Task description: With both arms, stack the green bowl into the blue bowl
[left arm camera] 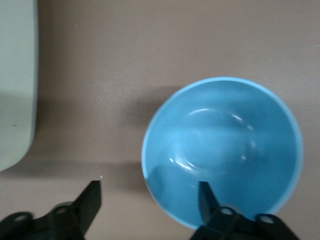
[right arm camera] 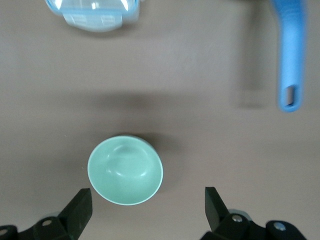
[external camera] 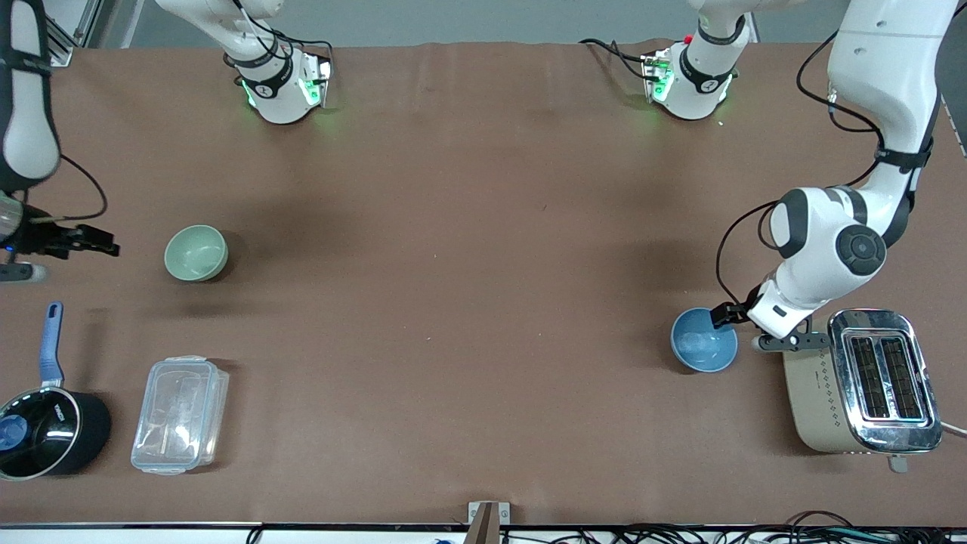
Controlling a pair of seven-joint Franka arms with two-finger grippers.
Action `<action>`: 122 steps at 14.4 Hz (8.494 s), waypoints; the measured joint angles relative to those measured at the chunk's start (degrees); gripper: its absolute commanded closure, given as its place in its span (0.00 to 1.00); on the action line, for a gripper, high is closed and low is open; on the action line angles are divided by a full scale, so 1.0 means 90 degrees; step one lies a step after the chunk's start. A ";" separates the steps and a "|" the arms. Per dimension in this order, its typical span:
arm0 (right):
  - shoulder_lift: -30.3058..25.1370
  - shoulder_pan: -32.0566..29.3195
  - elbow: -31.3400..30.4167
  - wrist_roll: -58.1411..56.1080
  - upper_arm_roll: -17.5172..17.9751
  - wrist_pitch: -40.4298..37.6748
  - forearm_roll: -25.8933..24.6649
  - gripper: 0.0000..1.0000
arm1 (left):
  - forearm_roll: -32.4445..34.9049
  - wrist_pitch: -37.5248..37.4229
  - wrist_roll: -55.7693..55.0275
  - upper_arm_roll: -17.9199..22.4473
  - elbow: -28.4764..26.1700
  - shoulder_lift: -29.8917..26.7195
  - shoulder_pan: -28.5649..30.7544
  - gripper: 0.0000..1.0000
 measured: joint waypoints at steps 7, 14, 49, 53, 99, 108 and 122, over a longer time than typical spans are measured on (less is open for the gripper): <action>0.1007 -0.0231 -0.0300 -0.0215 -0.0084 0.0377 0.0415 0.03 | 0.0001 0.0006 0.0003 -0.0020 0.0383 0.0462 0.0128 0.99; 0.1820 -0.0483 -0.0436 -0.1495 -0.0326 0.0496 0.1795 0.51 | -0.0002 -0.0356 -0.0616 -0.1030 0.0643 0.0475 0.0062 1.00; 0.0684 0.0644 0.0090 0.5084 0.3213 0.0584 0.1682 0.98 | -0.0004 -0.5569 -0.2078 -0.0862 0.3648 -0.1966 -0.0749 0.00; 0.0867 0.0648 0.0408 0.5856 0.3645 0.0874 0.1684 0.98 | -0.0021 -0.6143 -0.1156 -0.1045 0.3511 -0.2325 -0.0223 0.00; 0.2362 0.2063 0.0401 0.8418 0.4540 0.2376 0.1301 0.90 | -0.0064 -0.6015 -0.0399 0.0200 0.2325 -0.3287 -0.0789 0.00; 0.2362 0.2050 0.0439 0.8422 0.4537 0.2408 0.1023 0.17 | -0.0064 -0.6028 -0.0399 0.0199 0.2325 -0.3285 -0.0789 0.00; -0.0469 0.0822 0.0922 0.5332 0.3034 -0.0562 0.0587 0.00 | -0.0064 -0.6083 -0.0399 0.0143 0.2319 -0.3270 -0.0792 0.00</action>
